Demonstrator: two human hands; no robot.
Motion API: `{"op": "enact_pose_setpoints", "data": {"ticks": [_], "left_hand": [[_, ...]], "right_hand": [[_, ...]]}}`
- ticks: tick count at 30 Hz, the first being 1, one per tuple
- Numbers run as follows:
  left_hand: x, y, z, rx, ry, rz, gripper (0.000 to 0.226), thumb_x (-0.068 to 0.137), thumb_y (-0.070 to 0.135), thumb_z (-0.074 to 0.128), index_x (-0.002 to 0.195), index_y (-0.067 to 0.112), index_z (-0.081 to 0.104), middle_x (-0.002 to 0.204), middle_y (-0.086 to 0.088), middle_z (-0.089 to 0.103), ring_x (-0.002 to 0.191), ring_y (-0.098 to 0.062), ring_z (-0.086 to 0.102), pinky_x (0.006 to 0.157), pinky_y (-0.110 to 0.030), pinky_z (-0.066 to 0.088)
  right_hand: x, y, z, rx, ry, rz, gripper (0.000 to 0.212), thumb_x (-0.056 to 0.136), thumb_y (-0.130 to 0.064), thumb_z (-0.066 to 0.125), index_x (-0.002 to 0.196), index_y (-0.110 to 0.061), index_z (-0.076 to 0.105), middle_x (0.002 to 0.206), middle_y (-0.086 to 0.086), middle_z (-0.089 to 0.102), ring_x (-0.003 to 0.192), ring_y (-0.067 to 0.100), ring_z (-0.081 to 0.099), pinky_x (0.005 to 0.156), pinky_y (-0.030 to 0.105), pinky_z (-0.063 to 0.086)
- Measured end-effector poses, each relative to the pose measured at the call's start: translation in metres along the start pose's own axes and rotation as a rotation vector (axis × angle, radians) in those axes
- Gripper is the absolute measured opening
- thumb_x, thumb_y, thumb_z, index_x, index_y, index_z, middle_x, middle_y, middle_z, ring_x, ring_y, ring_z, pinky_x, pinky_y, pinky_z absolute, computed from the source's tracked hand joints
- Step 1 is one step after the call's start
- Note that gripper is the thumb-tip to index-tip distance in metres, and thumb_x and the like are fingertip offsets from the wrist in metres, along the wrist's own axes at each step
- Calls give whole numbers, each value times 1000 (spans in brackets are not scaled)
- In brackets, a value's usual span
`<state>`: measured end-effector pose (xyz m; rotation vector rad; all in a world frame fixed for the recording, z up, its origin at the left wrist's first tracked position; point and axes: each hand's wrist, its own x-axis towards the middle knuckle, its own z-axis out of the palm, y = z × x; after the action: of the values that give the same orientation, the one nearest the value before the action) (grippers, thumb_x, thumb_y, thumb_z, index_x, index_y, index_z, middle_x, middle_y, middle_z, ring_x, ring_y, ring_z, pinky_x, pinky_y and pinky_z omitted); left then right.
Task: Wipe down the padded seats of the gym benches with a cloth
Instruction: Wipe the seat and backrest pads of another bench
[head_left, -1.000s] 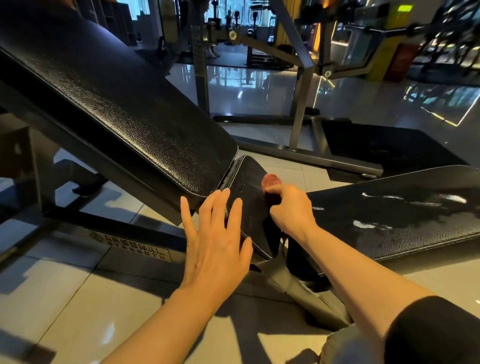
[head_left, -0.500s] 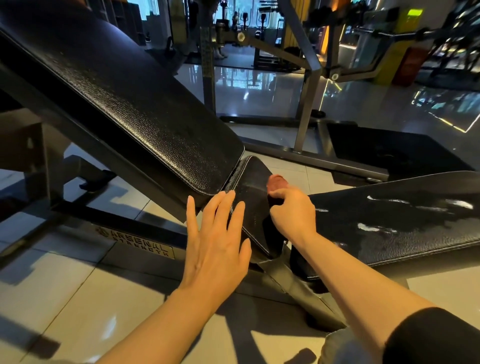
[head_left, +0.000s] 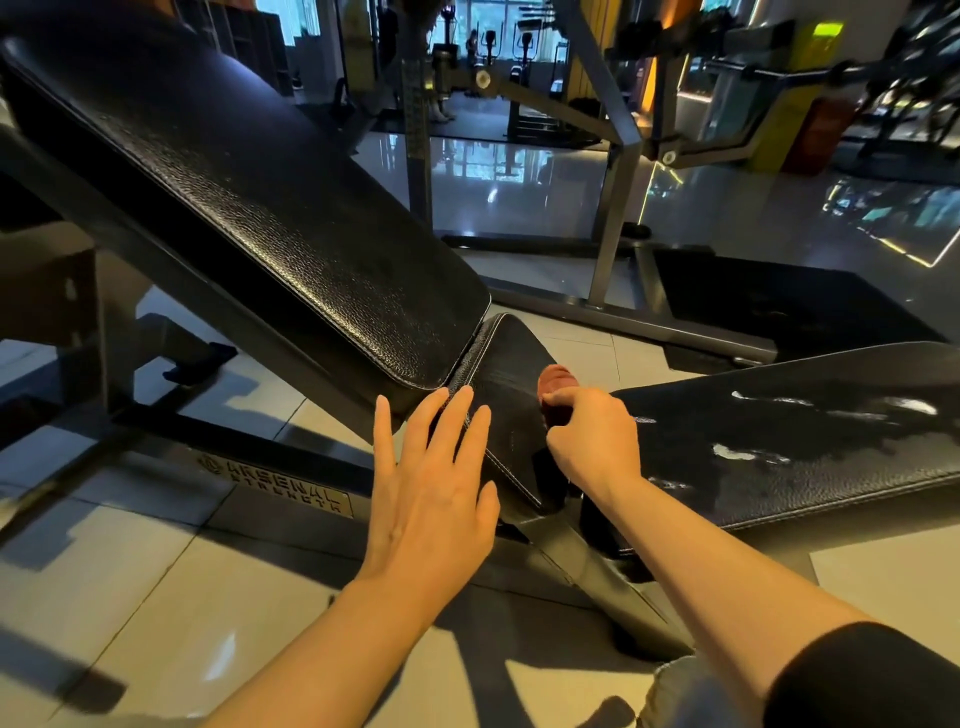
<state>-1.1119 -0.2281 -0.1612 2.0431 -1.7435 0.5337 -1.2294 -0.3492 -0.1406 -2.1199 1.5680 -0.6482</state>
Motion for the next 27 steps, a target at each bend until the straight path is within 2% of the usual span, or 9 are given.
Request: {"op": "enact_pose_setpoints", "data": {"ticks": [3, 5, 7, 11, 14, 18, 20, 22, 27], "left_hand": [[0, 3, 0, 6, -6, 4, 73, 71, 31, 77, 135, 7, 52, 141, -13, 49, 134, -30, 40, 111, -64, 22], [0, 6, 1, 9, -8, 0, 75, 70, 31, 77, 135, 5, 51, 141, -14, 49, 135, -30, 40, 111, -64, 23], [-1, 8, 2, 9, -16, -5, 76, 70, 31, 77, 136, 4, 51, 142, -15, 48, 135, -31, 40, 111, -64, 23], [-4, 8, 1, 3, -22, -12, 77, 68, 31, 79, 136, 6, 51, 141, -15, 48, 134, -32, 41, 109, -64, 27], [-6, 7, -1, -11, -4, -23, 77, 68, 28, 79, 136, 6, 50, 141, -16, 47, 134, -32, 41, 110, -64, 26], [-7, 7, -3, -17, -10, -48, 83, 66, 27, 80, 138, 5, 46, 142, -16, 45, 136, -32, 39, 111, -63, 26], [-9, 8, -2, -13, -21, -45, 85, 65, 27, 80, 139, 4, 45, 143, -16, 45, 136, -32, 38, 111, -62, 26], [-12, 9, -2, -5, -31, -38, 84, 67, 28, 79, 140, 3, 44, 144, -17, 44, 136, -32, 37, 111, -62, 26], [-15, 9, -4, 1, -43, -34, 85, 66, 29, 81, 139, 4, 45, 142, -16, 46, 133, -33, 42, 108, -63, 30]], "right_hand": [[-18, -18, 0, 67, 51, -283, 49, 86, -1, 61, 129, -23, 61, 139, -3, 51, 128, 17, 47, 103, 24, 35], [-23, -20, 1, 79, 34, -400, 49, 87, -1, 59, 130, -23, 60, 143, -3, 47, 132, 16, 42, 109, 28, 34], [-19, -11, 0, 51, 3, -368, 49, 88, -1, 59, 131, -24, 60, 145, -3, 45, 132, 17, 42, 108, 31, 37], [-9, 16, -1, -55, -64, -44, 47, 86, -1, 62, 129, -21, 59, 135, 5, 52, 119, 26, 54, 99, 33, 44], [-11, 12, 0, -61, -55, -11, 48, 86, -3, 63, 131, -21, 58, 135, 5, 54, 119, 26, 55, 101, 34, 44], [-29, -17, 2, 40, 26, -351, 49, 87, -3, 61, 132, -24, 58, 140, -2, 46, 128, 18, 43, 105, 27, 36], [-35, -21, 4, 41, 30, -463, 48, 88, -4, 61, 131, -25, 59, 141, -3, 43, 128, 16, 40, 103, 24, 34], [-32, -15, 3, 31, 10, -419, 47, 88, -4, 61, 130, -25, 59, 139, -2, 42, 126, 18, 41, 101, 25, 37], [-18, 8, -3, -56, -107, -36, 44, 86, -5, 63, 125, -23, 56, 131, 9, 43, 111, 30, 54, 92, 32, 47]]}}
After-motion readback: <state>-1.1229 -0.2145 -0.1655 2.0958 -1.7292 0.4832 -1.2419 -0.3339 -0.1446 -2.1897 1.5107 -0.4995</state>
